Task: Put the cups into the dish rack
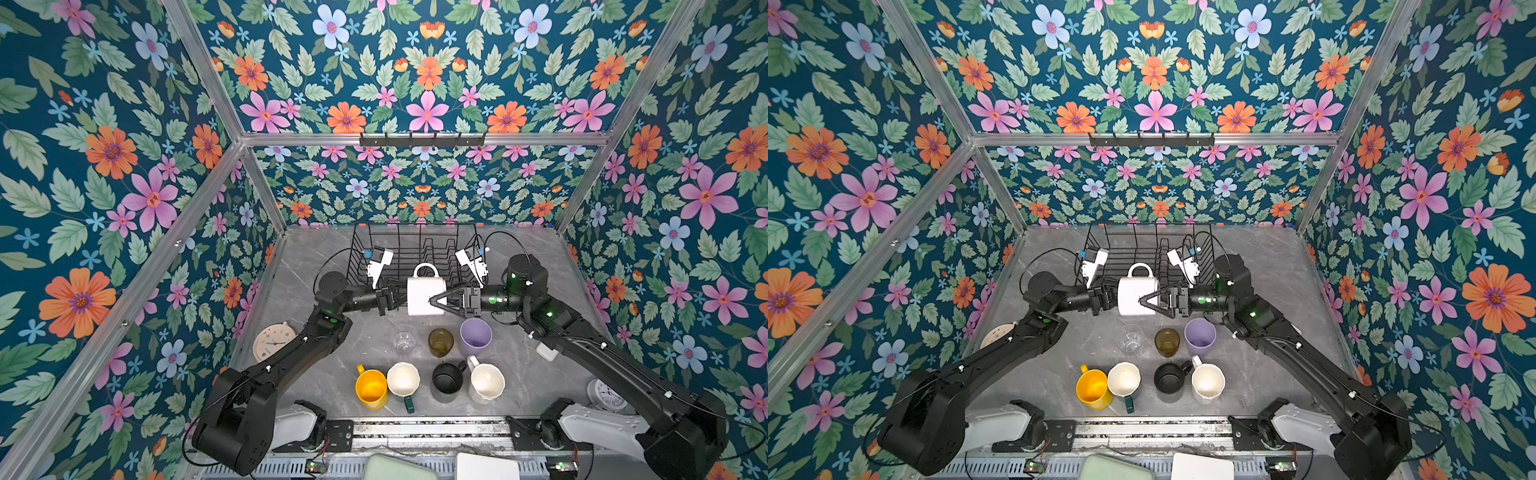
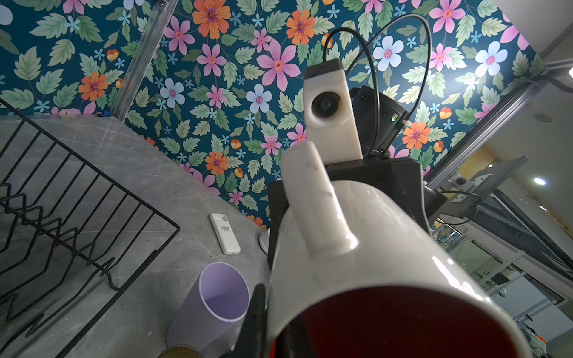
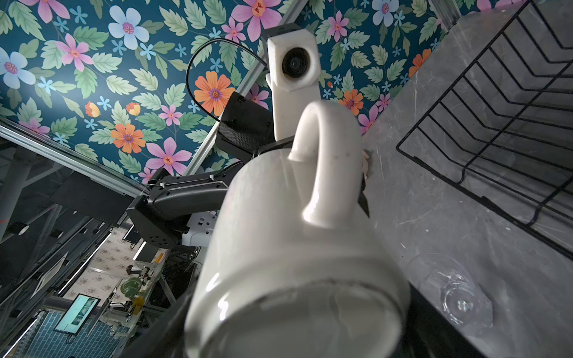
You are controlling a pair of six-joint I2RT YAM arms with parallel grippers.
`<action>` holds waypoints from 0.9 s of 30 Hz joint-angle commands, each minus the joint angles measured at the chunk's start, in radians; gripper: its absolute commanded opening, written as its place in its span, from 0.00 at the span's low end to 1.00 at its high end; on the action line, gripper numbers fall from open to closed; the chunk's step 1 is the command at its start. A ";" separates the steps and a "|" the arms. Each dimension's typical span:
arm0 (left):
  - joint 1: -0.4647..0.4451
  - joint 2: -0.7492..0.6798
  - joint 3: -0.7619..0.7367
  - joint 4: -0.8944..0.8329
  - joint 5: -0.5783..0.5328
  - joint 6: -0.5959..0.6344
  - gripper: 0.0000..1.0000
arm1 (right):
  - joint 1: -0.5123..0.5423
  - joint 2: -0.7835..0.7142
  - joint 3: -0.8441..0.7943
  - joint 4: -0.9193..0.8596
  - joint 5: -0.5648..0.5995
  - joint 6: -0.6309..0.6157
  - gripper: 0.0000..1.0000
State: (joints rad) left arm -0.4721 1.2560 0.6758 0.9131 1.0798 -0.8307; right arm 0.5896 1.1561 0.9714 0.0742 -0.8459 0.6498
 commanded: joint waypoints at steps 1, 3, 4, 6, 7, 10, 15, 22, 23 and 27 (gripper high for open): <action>-0.003 -0.003 0.018 0.078 -0.004 -0.009 0.00 | 0.004 0.013 0.001 -0.060 0.073 -0.015 0.10; -0.003 -0.001 0.018 0.074 -0.005 -0.008 0.00 | 0.004 0.012 0.006 -0.060 0.079 -0.014 0.00; -0.003 -0.001 0.019 0.072 -0.004 -0.006 0.00 | 0.004 0.013 0.006 -0.060 0.080 -0.013 0.00; -0.002 0.000 0.021 0.064 -0.004 -0.006 0.00 | 0.003 0.012 0.009 -0.062 0.083 -0.012 0.00; 0.000 0.000 0.022 0.062 -0.003 -0.006 0.00 | 0.004 0.013 0.010 -0.062 0.084 -0.013 0.00; 0.001 0.002 0.024 0.060 -0.003 -0.005 0.00 | 0.004 0.013 0.013 -0.063 0.087 -0.013 0.00; 0.003 0.002 0.027 0.050 0.000 -0.008 0.00 | 0.004 0.012 0.019 -0.063 0.087 -0.017 0.00; 0.009 0.006 0.035 0.012 0.000 -0.004 0.04 | 0.004 0.005 0.032 -0.064 0.093 -0.019 0.00; 0.012 0.005 0.035 0.013 -0.001 -0.001 0.06 | 0.004 0.004 0.035 -0.063 0.094 -0.020 0.00; 0.015 0.008 0.038 0.013 -0.003 -0.002 0.17 | 0.004 0.001 0.044 -0.068 0.107 -0.025 0.00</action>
State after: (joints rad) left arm -0.4572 1.2640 0.7033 0.8734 1.0691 -0.8318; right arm 0.5930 1.1542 1.0080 0.0349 -0.8032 0.6422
